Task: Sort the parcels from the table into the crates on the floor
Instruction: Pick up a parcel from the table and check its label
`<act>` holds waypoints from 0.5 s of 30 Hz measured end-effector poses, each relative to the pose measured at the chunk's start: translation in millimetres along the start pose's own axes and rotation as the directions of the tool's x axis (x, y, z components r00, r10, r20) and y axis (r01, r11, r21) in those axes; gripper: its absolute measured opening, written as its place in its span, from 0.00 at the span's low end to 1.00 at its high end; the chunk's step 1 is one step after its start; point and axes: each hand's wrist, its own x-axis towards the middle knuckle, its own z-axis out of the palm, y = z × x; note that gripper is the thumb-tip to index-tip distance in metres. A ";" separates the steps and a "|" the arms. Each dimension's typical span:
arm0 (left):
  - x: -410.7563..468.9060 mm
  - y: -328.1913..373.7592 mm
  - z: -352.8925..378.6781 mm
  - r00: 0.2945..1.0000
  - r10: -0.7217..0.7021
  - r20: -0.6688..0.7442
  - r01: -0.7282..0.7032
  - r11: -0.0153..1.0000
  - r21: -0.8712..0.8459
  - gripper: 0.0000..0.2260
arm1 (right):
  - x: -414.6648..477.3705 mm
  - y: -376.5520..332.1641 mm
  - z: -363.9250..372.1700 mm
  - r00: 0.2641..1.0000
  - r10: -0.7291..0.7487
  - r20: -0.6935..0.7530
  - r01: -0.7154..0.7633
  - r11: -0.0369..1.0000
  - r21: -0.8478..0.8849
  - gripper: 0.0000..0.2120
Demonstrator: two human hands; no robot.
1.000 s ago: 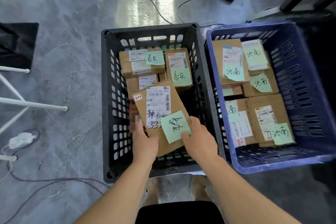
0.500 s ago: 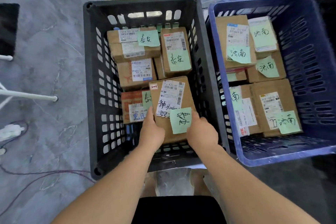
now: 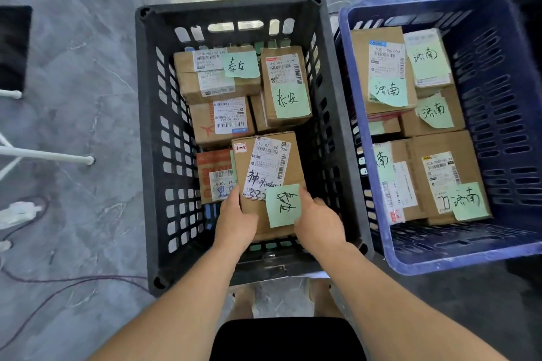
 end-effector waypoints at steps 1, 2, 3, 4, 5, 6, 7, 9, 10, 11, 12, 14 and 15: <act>-1.6 -0.6 -2.7 1.000 0.001 -0.012 -0.001 1.000 -0.016 0.31 | -1.8 -2.0 -0.4 1.000 -0.011 0.007 0.011 1.000 0.012 0.35; -2.9 -2.0 -5.4 1.000 -0.001 -0.023 0.000 1.000 -0.028 0.30 | -4.0 -4.5 -0.4 1.000 -0.021 0.015 0.021 0.999 0.024 0.35; -3.9 -3.9 -8.4 0.999 -0.008 -0.034 0.007 0.999 -0.031 0.30 | -6.2 -7.6 -0.3 0.999 -0.033 0.024 0.032 0.999 0.036 0.35; -5.0 -5.8 -11.7 0.999 -0.019 -0.046 0.018 0.999 -0.030 0.30 | -8.4 -11.2 -0.1 0.998 -0.045 0.033 0.043 0.998 0.048 0.36; -5.4 -7.7 -15.1 0.998 -0.028 -0.059 0.026 0.999 -0.030 0.30 | -10.2 -15.1 0.2 0.997 -0.059 0.040 0.056 0.997 0.059 0.37; -5.2 -9.8 -18.3 0.997 -0.035 -0.074 0.032 0.999 -0.037 0.30 | -10.9 -19.1 0.5 0.996 -0.074 0.046 0.071 0.995 0.068 0.38; -4.6 -11.5 -21.4 0.995 -0.040 -0.088 0.036 0.998 -0.055 0.29 | -11.2 -23.3 0.8 0.994 -0.095 0.051 0.091 0.993 0.077 0.39; -2.0 -14.3 -27.7 0.991 -0.048 -0.125 0.035 0.995 -0.097 0.25 | -9.6 -32.2 0.9 0.987 -0.147 0.067 0.140 0.985 0.099 0.39; 0.1 -15.3 -30.7 0.987 -0.052 -0.149 0.037 0.993 -0.108 0.23 | -7.9 -36.6 0.7 0.982 -0.173 0.077 0.164 0.980 0.113 0.38; 2.6 -16.8 -34.0 0.984 -0.058 -0.171 0.041 0.994 -0.105 0.21 | -6.1 -40.9 0.4 0.977 -0.196 0.089 0.184 0.975 0.125 0.38; 4.5 -18.2 -37.4 0.980 -0.065 -0.188 0.049 0.995 -0.090 0.21 | -4.4 -45.2 0.4 0.970 -0.217 0.105 0.202 0.970 0.133 0.37; 7.9 -21.3 -44.1 0.973 -0.091 -0.211 0.080 0.995 -0.057 0.26 | -3.0 -52.7 1.9 0.955 -0.260 0.140 0.240 0.960 0.145 0.35; 9.0 -22.7 -46.9 0.971 -0.099 -0.219 0.092 0.995 -0.040 0.28 | -3.2 -55.9 3.2 0.948 -0.279 0.156 0.257 0.955 0.147 0.34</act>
